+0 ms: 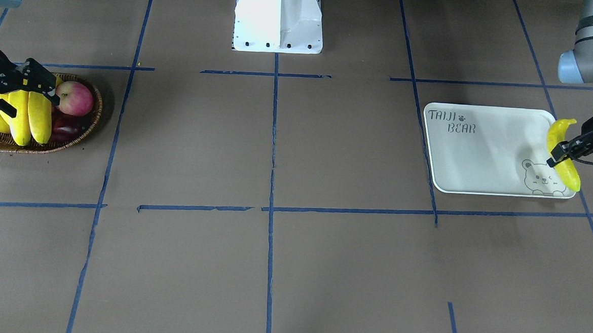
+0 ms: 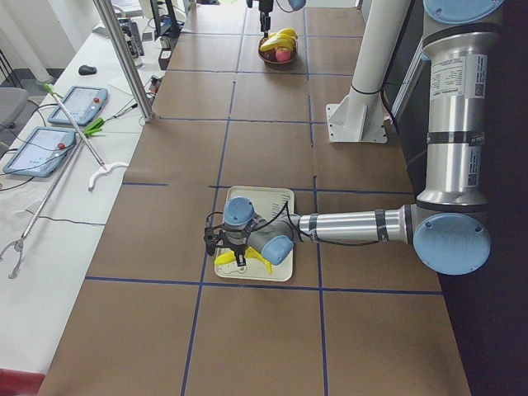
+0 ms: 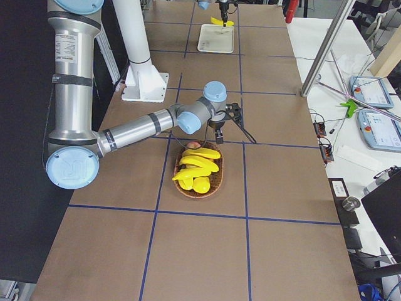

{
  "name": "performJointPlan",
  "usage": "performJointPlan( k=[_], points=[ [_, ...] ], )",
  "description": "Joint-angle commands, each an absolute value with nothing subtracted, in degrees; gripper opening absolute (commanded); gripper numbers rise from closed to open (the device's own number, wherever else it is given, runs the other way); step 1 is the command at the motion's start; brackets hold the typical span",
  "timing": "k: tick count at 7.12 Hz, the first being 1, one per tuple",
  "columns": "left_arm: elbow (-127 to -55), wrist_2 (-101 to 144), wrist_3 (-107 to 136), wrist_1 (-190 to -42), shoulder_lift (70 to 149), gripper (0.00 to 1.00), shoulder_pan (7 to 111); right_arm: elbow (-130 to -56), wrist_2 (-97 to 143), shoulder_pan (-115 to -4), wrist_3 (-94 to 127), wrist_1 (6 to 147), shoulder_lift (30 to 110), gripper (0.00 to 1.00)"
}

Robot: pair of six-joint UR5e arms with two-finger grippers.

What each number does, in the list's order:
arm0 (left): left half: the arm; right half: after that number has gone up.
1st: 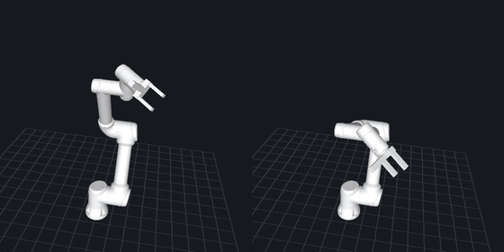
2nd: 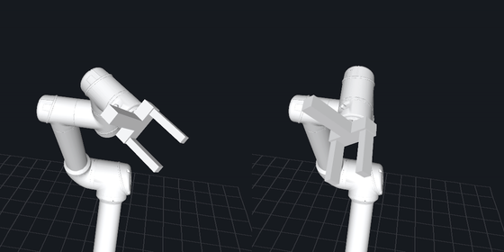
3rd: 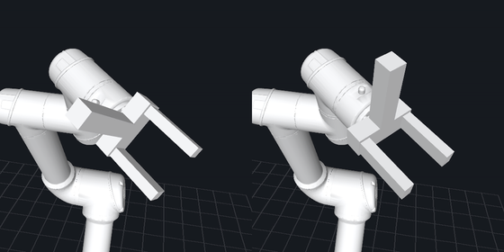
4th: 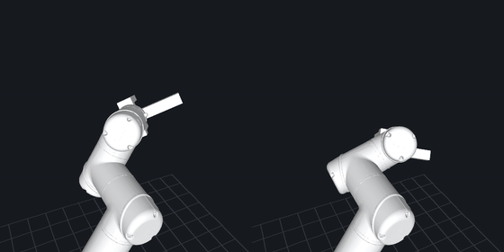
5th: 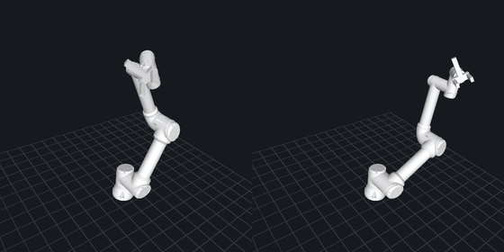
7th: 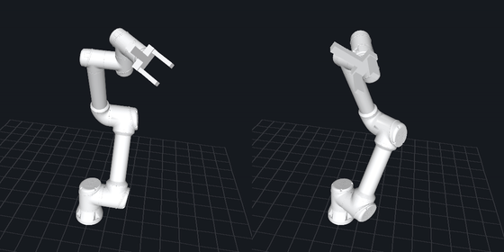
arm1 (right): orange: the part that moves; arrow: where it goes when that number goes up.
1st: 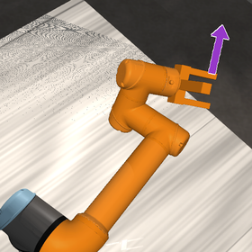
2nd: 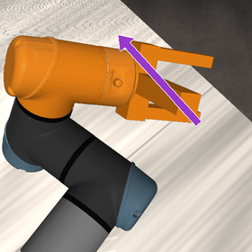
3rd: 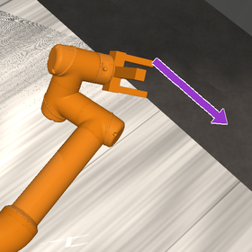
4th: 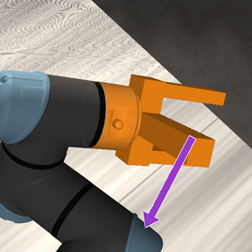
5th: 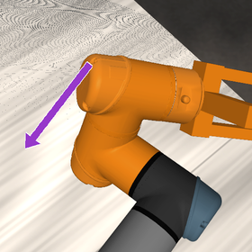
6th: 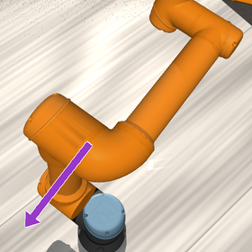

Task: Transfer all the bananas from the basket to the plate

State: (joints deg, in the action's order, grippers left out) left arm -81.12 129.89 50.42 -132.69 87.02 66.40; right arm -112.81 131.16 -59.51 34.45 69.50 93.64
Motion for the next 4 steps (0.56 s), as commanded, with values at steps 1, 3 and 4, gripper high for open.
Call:
performJointPlan(
  k=[1,3,4],
  points=[
    [-78.6,129.9,50.7,-138.5,87.1,1.0,66.4,-113.2,131.1,-59.6,34.5,69.5,93.8,1.0],
    [-82.9,130.1,50.4,-137.6,86.5,1.0,66.4,-113.9,131.2,-59.6,34.5,69.5,94.2,1.0],
    [-85.5,130.2,50.4,-135.4,86.6,1.0,66.4,-113.9,131.1,-59.7,34.7,69.5,94.3,1.0]
  ],
)
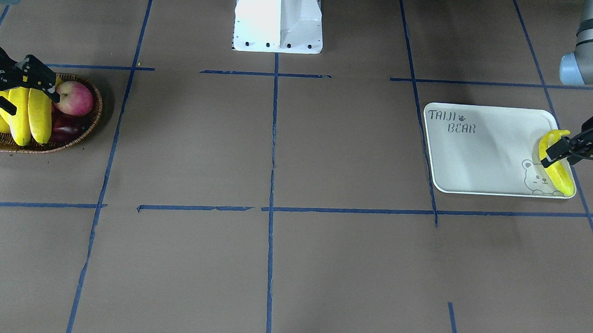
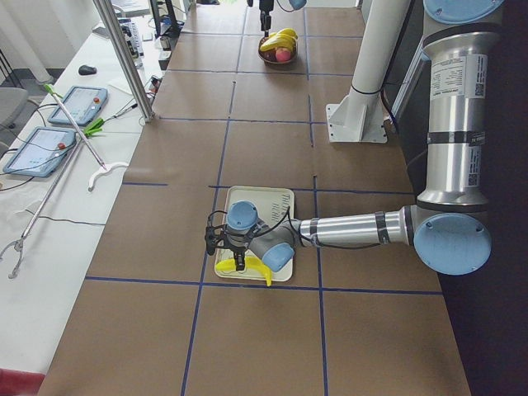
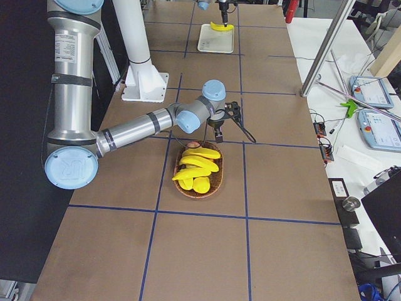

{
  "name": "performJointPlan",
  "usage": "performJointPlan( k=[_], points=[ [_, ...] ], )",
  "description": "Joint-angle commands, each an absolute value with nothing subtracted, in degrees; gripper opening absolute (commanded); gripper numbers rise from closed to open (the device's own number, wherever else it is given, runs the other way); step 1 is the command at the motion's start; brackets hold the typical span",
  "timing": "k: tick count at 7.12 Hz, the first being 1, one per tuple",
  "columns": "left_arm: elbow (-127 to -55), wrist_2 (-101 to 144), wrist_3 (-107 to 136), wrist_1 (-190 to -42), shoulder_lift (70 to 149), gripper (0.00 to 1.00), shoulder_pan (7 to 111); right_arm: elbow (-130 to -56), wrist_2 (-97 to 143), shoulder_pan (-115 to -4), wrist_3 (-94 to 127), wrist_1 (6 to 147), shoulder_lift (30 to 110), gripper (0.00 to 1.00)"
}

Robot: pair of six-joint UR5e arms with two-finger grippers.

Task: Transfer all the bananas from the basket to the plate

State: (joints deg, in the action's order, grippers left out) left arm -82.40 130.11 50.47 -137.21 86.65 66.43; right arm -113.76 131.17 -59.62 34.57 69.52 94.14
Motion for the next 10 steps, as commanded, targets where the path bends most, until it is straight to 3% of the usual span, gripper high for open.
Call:
performJointPlan(
  k=[1,3,7,10],
  points=[
    [-90.0,130.1,50.4,-131.1,86.7,1.0,66.4,-114.6,130.5,-59.7,35.1,70.7,94.9,1.0],
    [-98.8,129.6,50.7,-121.0,87.1,1.0,66.0,-118.2,127.2,-58.9,37.8,70.6,100.3,1.0],
    [-99.0,129.6,53.1,-121.1,87.3,1.0,65.2,-117.9,120.8,-53.1,42.9,50.0,114.5,1.0],
    [-98.9,129.6,53.1,-121.1,87.3,1.0,65.0,-114.6,124.5,-54.6,28.8,46.0,116.9,1.0]
  ],
)
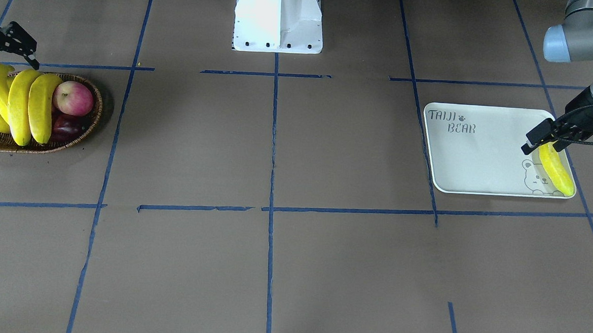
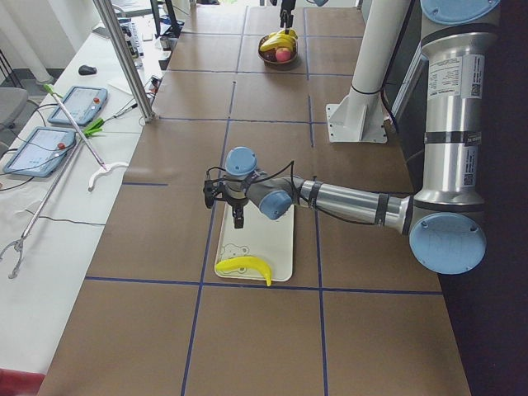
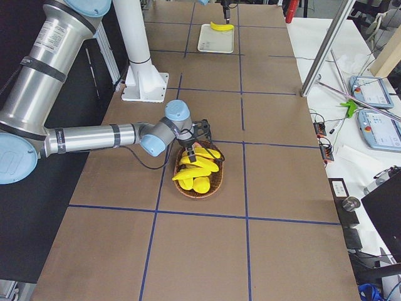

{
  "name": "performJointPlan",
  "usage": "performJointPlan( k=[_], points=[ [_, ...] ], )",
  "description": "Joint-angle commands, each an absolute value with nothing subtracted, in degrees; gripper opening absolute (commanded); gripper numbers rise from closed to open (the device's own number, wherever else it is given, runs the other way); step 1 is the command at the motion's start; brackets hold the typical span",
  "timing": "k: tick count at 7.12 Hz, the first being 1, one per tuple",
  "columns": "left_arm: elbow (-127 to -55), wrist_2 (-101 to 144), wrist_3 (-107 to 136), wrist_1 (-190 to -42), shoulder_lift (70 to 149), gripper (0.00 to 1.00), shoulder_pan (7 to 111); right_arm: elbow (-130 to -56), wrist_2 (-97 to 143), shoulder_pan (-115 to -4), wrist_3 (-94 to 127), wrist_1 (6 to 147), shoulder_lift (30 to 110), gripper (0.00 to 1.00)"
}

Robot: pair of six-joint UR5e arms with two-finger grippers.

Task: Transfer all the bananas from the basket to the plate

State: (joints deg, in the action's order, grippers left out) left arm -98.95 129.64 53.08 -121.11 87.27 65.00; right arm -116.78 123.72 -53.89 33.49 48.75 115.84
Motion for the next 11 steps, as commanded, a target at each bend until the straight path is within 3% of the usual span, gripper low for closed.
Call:
performJointPlan(
  k=[1,6,8,11],
  points=[
    [-98.8,129.6,53.1,-121.1,87.3,1.0,65.0,-109.9,128.5,-58.1,26.4,40.7,116.7,1.0],
    [-98.9,129.6,53.1,-121.1,87.2,1.0,64.9,-103.0,129.0,-60.6,23.3,40.0,115.8,0.97],
    [-99.0,129.6,53.0,-121.2,87.2,1.0,64.9,-102.9,128.6,-59.1,24.9,40.3,114.5,0.78],
    [-99.0,129.7,53.0,-121.2,87.1,1.0,64.9,-103.2,128.7,-55.4,31.2,40.1,112.1,0.26]
  ],
)
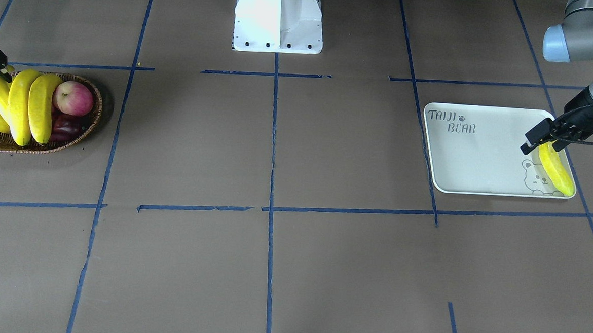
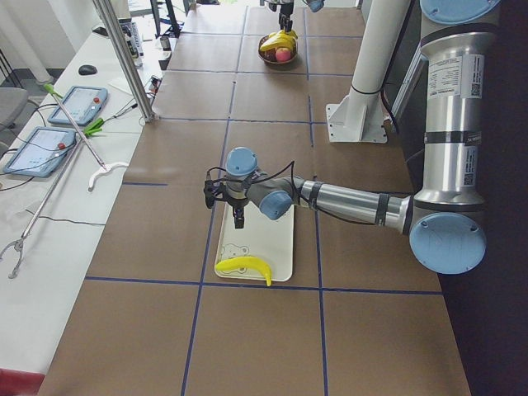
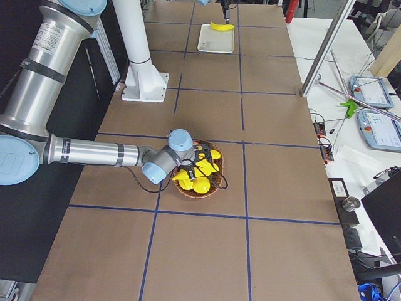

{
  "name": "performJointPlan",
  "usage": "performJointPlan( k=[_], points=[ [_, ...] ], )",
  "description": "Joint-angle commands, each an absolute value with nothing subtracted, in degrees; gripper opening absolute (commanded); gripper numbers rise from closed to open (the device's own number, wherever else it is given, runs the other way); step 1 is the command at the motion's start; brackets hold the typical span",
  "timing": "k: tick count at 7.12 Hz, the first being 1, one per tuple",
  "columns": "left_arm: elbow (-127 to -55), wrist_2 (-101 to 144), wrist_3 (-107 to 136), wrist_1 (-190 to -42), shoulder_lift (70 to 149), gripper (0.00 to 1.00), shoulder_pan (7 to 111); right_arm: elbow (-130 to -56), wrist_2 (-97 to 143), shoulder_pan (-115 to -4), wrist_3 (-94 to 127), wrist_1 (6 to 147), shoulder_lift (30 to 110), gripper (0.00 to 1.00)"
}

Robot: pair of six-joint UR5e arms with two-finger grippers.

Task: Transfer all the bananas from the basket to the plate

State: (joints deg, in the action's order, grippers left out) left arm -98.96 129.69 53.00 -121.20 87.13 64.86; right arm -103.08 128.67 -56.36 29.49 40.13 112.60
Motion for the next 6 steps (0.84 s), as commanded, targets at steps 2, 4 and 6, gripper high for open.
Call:
performJointPlan(
  k=[2,4,6],
  points=[
    [-99.0,129.8,53.0,-121.2,87.1,1.0,64.9,-103.3,128.7,-55.6,31.0,40.0,112.8,0.15],
    [-99.0,129.7,53.0,-121.2,87.1,1.0,64.9,-104.4,129.2,-57.6,30.8,39.9,114.2,0.04],
    [-99.0,129.8,53.1,-121.5,86.9,1.0,64.9,-105.9,129.1,-62.3,30.4,39.8,115.0,0.04]
  ],
)
